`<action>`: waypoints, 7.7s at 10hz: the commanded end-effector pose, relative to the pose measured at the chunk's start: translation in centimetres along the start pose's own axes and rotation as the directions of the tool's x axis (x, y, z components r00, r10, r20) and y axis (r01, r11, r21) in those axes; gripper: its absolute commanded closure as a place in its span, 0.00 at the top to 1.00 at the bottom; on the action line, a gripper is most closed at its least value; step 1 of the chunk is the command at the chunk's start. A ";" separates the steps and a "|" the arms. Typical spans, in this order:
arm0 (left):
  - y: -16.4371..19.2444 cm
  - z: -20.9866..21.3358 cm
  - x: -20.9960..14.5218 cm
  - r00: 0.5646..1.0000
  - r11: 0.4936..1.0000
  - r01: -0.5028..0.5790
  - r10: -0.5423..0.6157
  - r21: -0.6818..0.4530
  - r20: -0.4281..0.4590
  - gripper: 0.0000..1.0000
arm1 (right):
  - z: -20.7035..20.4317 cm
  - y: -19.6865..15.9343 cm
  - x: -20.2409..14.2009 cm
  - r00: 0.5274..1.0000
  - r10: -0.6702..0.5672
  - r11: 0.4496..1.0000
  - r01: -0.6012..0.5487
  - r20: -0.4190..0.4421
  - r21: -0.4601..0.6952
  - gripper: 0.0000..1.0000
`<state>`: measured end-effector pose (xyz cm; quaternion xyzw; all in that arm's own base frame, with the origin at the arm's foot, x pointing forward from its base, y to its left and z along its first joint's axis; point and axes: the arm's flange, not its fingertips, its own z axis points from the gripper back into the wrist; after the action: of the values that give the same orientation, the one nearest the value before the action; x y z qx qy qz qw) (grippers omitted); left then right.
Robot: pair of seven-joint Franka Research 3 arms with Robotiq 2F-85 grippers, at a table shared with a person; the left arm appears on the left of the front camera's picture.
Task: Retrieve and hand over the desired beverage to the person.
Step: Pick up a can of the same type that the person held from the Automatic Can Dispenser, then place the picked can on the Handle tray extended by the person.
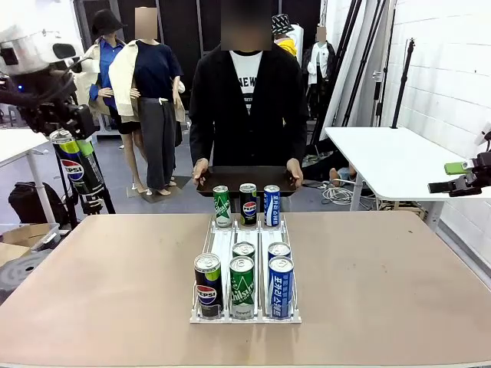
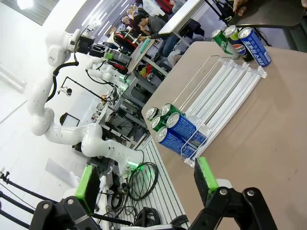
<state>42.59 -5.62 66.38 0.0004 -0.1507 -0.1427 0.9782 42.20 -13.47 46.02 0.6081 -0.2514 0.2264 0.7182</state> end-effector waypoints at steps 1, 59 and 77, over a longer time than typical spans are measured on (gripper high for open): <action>0.8 -0.3 -0.9 1.000 1.000 0.008 -0.009 0.010 0.028 0.00 | -0.2 0.1 -0.1 1.000 0.012 1.000 -0.012 0.005 0.008 1.00; -19.0 -1.0 15.7 0.975 0.989 0.136 -0.144 -0.056 -0.170 0.00 | -0.2 0.1 -0.1 1.000 0.012 1.000 -0.012 0.005 0.008 1.00; -21.0 -10.3 17.7 0.957 0.976 0.206 -0.217 -0.075 -0.193 0.00 | -0.2 0.1 -0.1 1.000 0.012 1.000 -0.012 0.005 0.008 1.00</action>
<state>56.07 -31.55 60.61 0.0038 -0.0346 -0.2447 0.9690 42.20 -13.44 46.03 0.6081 -0.2513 0.2267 0.7181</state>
